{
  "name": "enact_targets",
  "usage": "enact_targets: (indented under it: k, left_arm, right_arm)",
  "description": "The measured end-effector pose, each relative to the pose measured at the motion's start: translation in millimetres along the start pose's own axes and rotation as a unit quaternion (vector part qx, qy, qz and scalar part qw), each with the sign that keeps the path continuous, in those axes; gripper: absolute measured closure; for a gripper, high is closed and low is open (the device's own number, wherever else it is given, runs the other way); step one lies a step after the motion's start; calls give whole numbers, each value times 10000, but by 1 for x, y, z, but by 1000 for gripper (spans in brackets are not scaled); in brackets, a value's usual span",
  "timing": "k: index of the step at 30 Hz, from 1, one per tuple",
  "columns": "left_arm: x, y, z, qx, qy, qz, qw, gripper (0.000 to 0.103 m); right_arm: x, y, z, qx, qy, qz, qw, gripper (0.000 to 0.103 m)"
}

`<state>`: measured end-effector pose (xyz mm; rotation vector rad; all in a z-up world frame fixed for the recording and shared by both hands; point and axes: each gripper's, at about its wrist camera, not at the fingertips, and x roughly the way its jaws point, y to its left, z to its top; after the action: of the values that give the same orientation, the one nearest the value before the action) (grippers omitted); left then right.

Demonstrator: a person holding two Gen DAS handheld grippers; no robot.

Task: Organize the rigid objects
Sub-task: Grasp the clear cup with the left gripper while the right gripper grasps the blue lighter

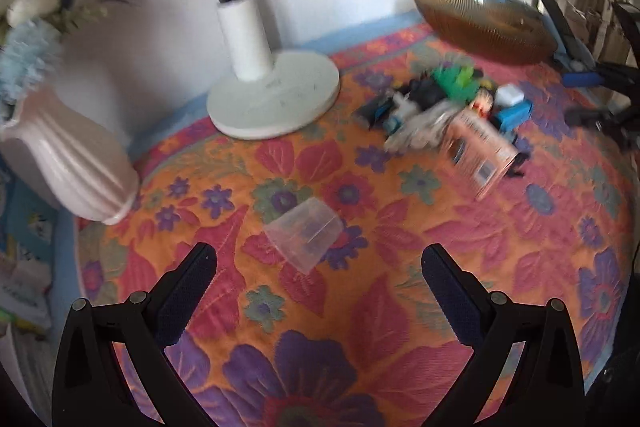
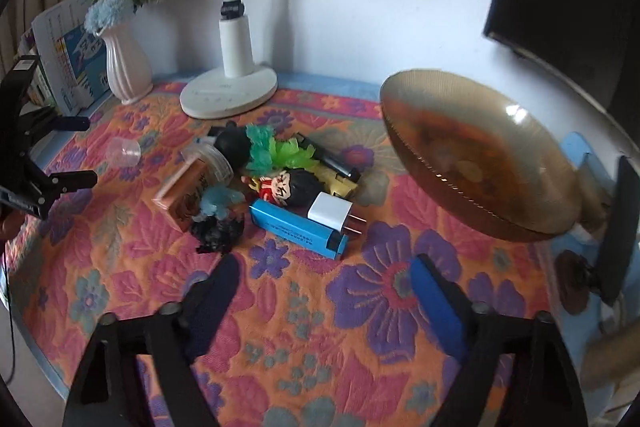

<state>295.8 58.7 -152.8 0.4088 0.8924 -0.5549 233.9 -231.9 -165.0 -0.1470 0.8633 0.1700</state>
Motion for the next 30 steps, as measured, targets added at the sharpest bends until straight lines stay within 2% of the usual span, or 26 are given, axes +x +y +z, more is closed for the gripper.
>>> enact_targets:
  k: [1, 5, 11, 12, 14, 15, 16, 19, 22, 23, 25, 27, 30]
  left_arm:
    - [7, 2, -2, 49, 67, -78, 9999, 2]
    - [24, 8, -2, 189, 216, -327, 9991, 12]
    - [39, 13, 3, 316, 192, -703, 9968, 27]
    - [38, 14, 4, 294, 166, -754, 9966, 33]
    - [36, 17, 7, 254, 82, -809, 9964, 54]
    - [34, 17, 8, 229, 37, -776, 9967, 57]
    - [33, 19, 7, 206, -1, -746, 9970, 57]
    - [24, 14, 2, 52, -120, -688, 9975, 57]
    - [13, 2, -2, -222, -102, -418, 9988, 57]
    - [9, -3, -3, -385, -96, -428, 9983, 57]
    - [0, -13, -10, -946, -54, -497, 9943, 57]
    - [-4, -25, -16, -1273, 84, -339, 9912, 57]
    - [-8, -49, -25, -1757, 201, -483, 9831, 56]
  right_arm:
    - [10, -5, 2, 14, 74, 152, 9999, 33]
    - [42, -11, 9, -125, 302, 487, 9983, 35]
    - [69, -5, 15, -548, 316, 646, 9959, 37]
    - [71, -3, 15, -542, 324, 718, 9954, 41]
    - [72, 1, 12, -580, 394, 714, 9950, 49]
    - [71, 3, 11, -606, 364, 669, 9953, 54]
    - [66, 4, 8, -571, 368, 718, 9951, 64]
    - [55, 5, -3, -189, 436, 1073, 9931, 81]
    - [41, 14, -17, 113, 519, 1311, 9899, 91]
    - [40, 16, -20, 210, 532, 1338, 9894, 91]
    - [33, 10, -31, 773, 692, 1658, 9807, 91]
    - [31, 0, -43, 1328, 850, 1844, 9701, 91]
    - [31, -31, -64, 2489, 1079, 2197, 9371, 89]
